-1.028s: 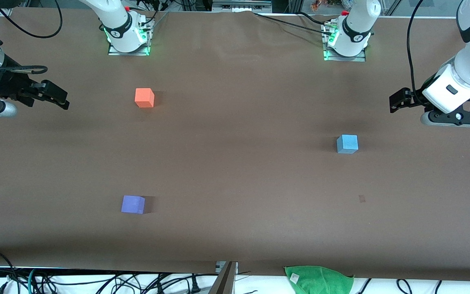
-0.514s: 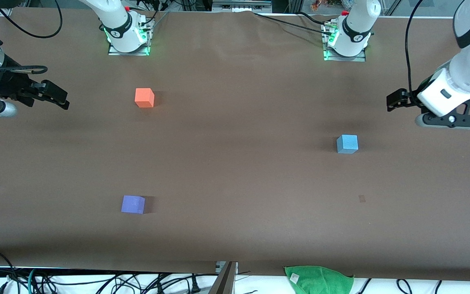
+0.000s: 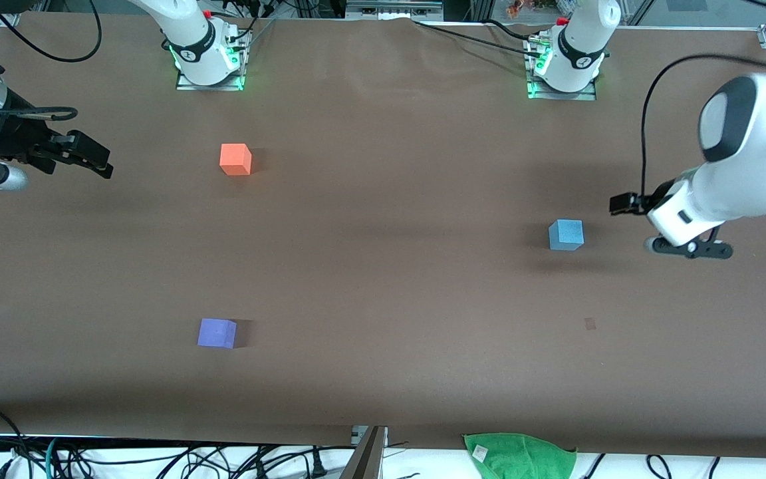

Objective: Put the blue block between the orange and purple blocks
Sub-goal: 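Reach the left gripper down over the light-blue cube and close it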

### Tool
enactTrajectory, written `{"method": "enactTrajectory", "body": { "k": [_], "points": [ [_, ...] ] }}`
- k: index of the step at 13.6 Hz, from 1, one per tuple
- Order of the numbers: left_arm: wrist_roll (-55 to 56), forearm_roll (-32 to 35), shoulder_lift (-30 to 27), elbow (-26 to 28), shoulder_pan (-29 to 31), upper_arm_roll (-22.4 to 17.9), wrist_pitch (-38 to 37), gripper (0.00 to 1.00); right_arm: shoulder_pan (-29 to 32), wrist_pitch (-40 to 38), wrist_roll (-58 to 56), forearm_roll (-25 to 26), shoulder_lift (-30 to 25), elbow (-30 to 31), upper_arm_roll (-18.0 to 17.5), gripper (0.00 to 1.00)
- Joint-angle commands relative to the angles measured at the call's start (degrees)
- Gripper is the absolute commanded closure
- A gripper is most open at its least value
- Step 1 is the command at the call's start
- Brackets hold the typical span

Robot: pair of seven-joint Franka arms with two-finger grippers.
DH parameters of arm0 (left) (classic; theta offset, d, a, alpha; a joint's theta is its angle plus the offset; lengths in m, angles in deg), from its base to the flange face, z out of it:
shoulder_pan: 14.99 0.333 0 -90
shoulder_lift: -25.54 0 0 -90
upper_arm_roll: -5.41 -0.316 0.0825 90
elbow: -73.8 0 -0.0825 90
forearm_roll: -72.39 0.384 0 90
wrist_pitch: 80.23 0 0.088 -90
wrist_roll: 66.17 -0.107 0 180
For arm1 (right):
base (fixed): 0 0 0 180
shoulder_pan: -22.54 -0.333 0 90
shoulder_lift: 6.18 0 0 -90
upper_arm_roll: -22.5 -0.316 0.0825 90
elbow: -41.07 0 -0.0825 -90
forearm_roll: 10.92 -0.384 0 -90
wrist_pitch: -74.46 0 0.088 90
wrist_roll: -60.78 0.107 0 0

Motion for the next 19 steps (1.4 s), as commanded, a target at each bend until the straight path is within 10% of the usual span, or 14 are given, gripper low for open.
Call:
{"method": "enactTrajectory", "body": {
  "k": [1,16,19],
  "points": [
    [-1.5,-0.7,-1.3,8.8,-0.5,0.2,10.0,0.00,0.4,-0.6,-0.9,-0.7,-0.2,-0.4,0.0,0.01],
    [-1.6,-0.2,10.4,18.8,-2.6,0.7,29.1,0.00,0.7,-0.5,-0.9,-0.6,-0.2,-0.4,0.2,0.01],
    [-1.5,-0.2,11.0,18.6,-2.2,0.7,29.1,0.63,0.7,-0.4,-0.9,-0.6,-0.2,-0.4,0.2,0.01]
  ]
}}
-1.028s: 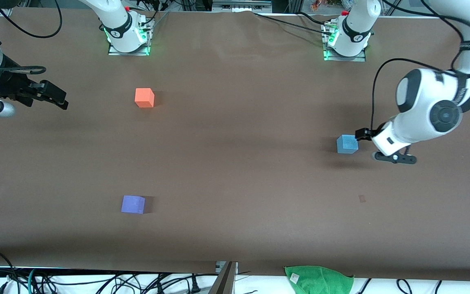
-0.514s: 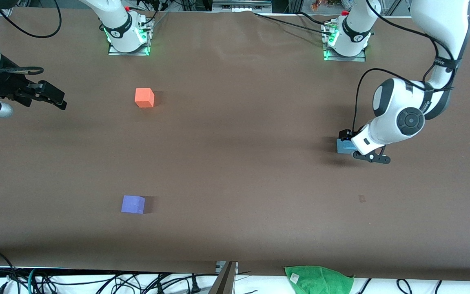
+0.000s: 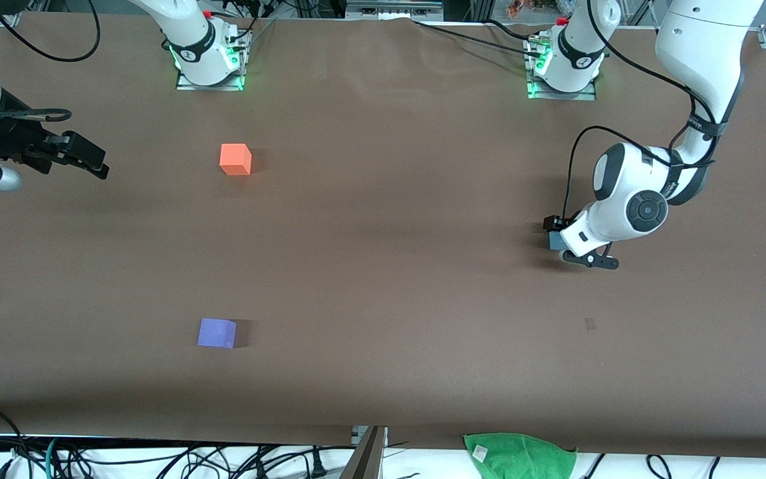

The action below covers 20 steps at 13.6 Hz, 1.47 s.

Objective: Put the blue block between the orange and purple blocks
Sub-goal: 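Reach the left gripper down over the light-blue cube and close it, then lift the blue cube with the left gripper and carry it toward the table middle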

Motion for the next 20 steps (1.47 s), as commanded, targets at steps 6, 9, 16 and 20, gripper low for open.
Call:
{"method": "enactTrajectory", "body": {
  "k": [6,9,16,20],
  "points": [
    [-0.5,-0.3,-3.7,-7.9,-1.1,0.7,-13.2,0.89,0.5,-0.6,-0.9,-0.6,-0.2,-0.3,-0.2,0.01],
    [0.2,-0.9,-3.6,-17.6,-1.3,3.0,-25.9,0.88,0.2,-0.7,-0.7,-0.6,-0.2,-0.4,-0.3,0.01],
    [24.3,-2.5,2.9,-29.1,-15.7,11.5,-28.2,0.87,0.7,1.2,-0.9,-0.3,0.3,-0.5,-0.2,0.01],
    [33.4,-2.0,11.9,-33.4,-24.4,11.2,-23.6,0.87,0.6,2.2,-0.5,-0.6,1.1,-0.5,-0.2,0.01]
  ]
}}
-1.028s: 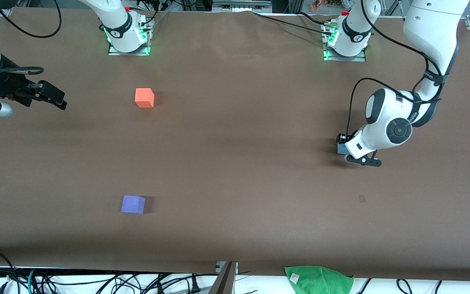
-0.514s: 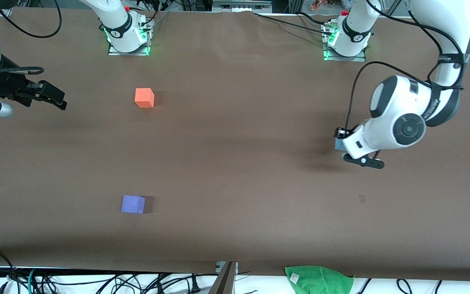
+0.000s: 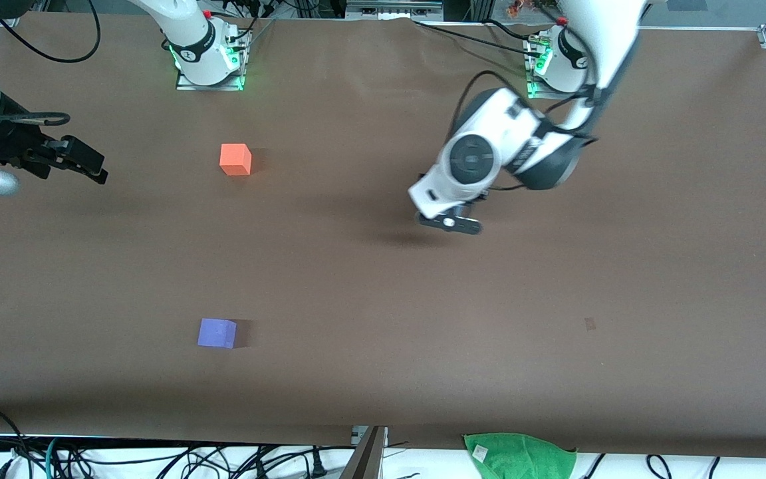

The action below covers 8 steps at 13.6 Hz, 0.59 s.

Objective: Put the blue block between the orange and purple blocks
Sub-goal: 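Lift the blue cube with the left gripper and carry it toward the table middle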

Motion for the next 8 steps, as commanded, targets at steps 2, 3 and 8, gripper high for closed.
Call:
{"method": "enactTrajectory", "body": {
  "k": [2,3,8],
  "points": [
    [5.0,-0.3,8.8,-3.2,-3.0,-1.0,9.3,0.87,0.1,1.9,-0.7,0.4,1.5,-0.9,-0.3,0.01],
    [6.2,-0.3,10.2,-3.4,-3.6,-1.1,11.1,0.87,0.3,4.1,-0.8,0.4,2.0,-0.8,-0.3,0.01],
    [9.4,-0.2,13.0,-3.2,-4.8,-1.3,14.3,0.00,-0.2,4.2,-0.1,0.3,3.7,-0.5,-0.5,0.01]
  ]
}}
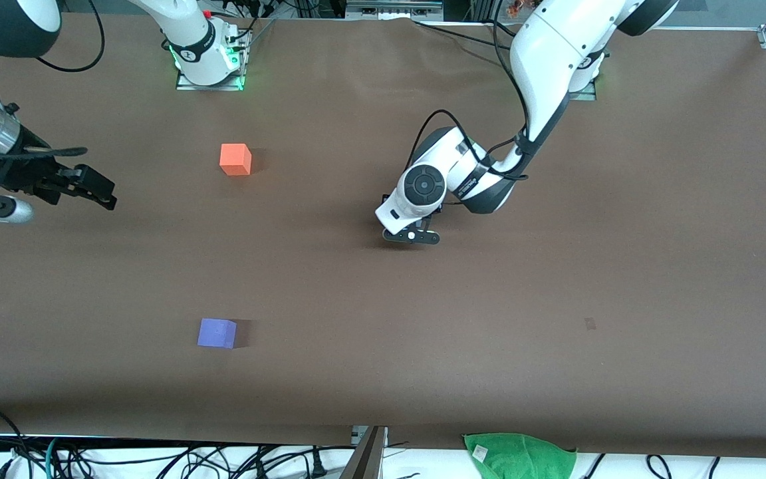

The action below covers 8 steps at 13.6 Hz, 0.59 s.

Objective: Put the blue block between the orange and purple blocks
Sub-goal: 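Lift the blue cube with the left gripper and carry it toward the table middle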

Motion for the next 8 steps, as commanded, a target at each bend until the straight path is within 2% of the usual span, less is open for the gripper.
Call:
{"method": "enactTrajectory", "body": {
  "k": [1,4,8],
  "points": [
    [1.8,-0.2,0.5,-1.9,-1.1,-1.0,-0.5,0.00,0.0,-1.0,0.1,0.2,0.0,-0.6,-0.4,0.01],
    [1.9,-0.2,-3.8,-2.4,-0.4,-1.0,-3.9,0.00,0.0,-0.7,-0.5,0.3,1.5,-0.9,-0.4,0.01],
    [1.3,-0.1,-16.6,-2.9,2.6,-1.1,-18.0,0.00,-1.2,-0.6,0.0,1.0,3.1,-0.5,-0.6,0.01]
  ]
}}
